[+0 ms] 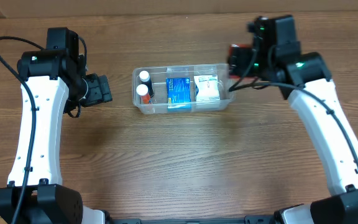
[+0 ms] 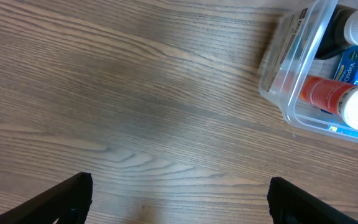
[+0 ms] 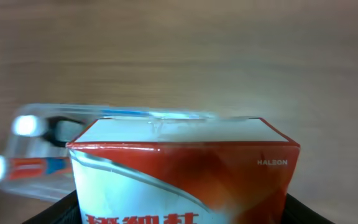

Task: Pack container
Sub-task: 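Place the red-and-white box in the container's right end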

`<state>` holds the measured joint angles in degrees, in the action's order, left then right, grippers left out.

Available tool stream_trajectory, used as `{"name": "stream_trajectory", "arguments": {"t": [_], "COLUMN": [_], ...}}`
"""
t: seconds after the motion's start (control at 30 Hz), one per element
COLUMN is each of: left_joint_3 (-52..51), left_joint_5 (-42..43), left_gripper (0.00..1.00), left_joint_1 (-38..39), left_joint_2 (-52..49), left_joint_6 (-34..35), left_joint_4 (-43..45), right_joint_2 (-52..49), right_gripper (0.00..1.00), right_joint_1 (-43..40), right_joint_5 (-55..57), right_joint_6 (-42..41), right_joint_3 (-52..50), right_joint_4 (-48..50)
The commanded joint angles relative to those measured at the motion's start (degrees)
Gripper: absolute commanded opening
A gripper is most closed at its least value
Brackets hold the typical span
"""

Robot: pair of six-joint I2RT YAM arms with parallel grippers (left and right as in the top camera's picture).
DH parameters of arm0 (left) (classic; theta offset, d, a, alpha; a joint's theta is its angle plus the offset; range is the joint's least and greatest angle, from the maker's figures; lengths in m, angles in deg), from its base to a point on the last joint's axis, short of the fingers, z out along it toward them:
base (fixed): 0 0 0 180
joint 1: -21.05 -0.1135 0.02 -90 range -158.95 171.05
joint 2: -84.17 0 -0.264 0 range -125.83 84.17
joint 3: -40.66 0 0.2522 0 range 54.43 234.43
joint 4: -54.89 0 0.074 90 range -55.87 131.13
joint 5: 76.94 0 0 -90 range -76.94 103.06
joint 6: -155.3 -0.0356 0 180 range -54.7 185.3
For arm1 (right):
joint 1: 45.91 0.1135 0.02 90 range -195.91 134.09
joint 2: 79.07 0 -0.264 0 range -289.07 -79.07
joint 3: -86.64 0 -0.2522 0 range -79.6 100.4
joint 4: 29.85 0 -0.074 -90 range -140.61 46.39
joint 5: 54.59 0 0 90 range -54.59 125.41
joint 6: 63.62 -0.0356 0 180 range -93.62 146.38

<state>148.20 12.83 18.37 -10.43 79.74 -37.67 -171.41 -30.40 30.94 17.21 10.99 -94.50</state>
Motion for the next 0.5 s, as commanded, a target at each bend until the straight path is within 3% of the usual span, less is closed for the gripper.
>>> {"name": "stream_trajectory", "arguments": {"t": [0.0,0.47], "left_joint_3": [0.07,0.07], "left_joint_5": [-0.28,-0.15], "left_gripper": [0.91,0.91], "left_joint_1": [-0.31,-0.31], "left_joint_2": [0.98,0.98], "left_joint_6": [-1.14,-1.14], "left_joint_4": [-0.04,0.22], "right_joint_2": [-2.60,-20.37], "right_gripper": [0.71,0.75], "right_joint_1": [4.17,5.75], "right_joint_5": [-1.14,-0.15], "right_joint_6": [1.09,1.09], "right_joint_3": [0.55,0.55], "right_joint_4": [2.78,4.33]}}
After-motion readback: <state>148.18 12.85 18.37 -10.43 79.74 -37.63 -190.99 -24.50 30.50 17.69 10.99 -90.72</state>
